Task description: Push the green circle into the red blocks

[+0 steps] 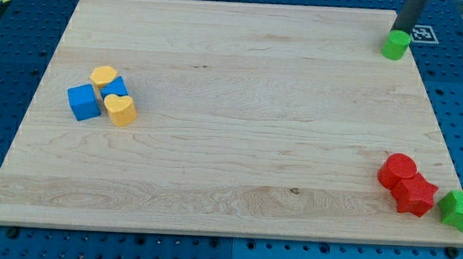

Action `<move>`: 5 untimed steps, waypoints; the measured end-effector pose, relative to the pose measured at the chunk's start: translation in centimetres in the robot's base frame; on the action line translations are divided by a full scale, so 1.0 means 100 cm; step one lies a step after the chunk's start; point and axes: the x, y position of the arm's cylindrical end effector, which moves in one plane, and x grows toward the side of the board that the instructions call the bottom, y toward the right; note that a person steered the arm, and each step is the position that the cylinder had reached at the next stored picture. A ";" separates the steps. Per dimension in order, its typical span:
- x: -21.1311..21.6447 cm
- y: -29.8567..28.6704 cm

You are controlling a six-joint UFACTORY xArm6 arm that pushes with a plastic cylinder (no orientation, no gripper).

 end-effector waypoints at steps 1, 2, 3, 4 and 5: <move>0.035 -0.019; 0.067 -0.034; 0.115 -0.041; 0.144 -0.048; 0.144 -0.063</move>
